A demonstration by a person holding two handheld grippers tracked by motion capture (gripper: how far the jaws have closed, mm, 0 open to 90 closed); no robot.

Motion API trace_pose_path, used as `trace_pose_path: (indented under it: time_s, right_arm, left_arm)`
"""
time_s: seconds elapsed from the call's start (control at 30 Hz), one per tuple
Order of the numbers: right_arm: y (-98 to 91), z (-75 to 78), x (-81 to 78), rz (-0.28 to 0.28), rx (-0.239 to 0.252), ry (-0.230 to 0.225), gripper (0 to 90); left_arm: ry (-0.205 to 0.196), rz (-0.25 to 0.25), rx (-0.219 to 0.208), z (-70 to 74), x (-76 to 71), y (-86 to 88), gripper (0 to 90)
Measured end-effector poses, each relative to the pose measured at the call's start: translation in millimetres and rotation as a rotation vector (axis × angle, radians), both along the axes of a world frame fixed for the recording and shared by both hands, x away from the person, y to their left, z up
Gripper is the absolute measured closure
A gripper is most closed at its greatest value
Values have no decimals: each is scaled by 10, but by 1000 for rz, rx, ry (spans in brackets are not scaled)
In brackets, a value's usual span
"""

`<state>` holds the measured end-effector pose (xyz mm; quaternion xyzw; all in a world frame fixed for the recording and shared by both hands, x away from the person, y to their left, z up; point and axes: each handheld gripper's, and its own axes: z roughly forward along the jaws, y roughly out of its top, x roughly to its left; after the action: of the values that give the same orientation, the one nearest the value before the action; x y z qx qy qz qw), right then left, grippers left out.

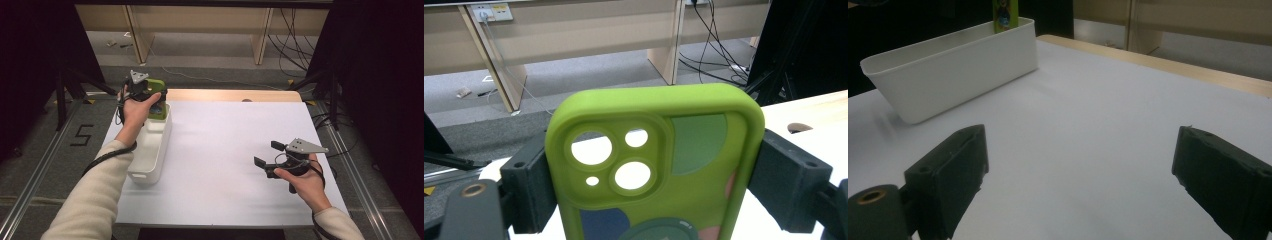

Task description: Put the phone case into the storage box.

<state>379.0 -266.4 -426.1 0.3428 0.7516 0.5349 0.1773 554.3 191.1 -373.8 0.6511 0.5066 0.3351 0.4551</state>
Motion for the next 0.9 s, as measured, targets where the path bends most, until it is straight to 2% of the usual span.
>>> trace_pose_path:
  time_s: [0.9]
  right_arm:
    - [0,-10,9,2,0,3,90]
  left_arm:
    - [26,11,12,-72,81,1,160]
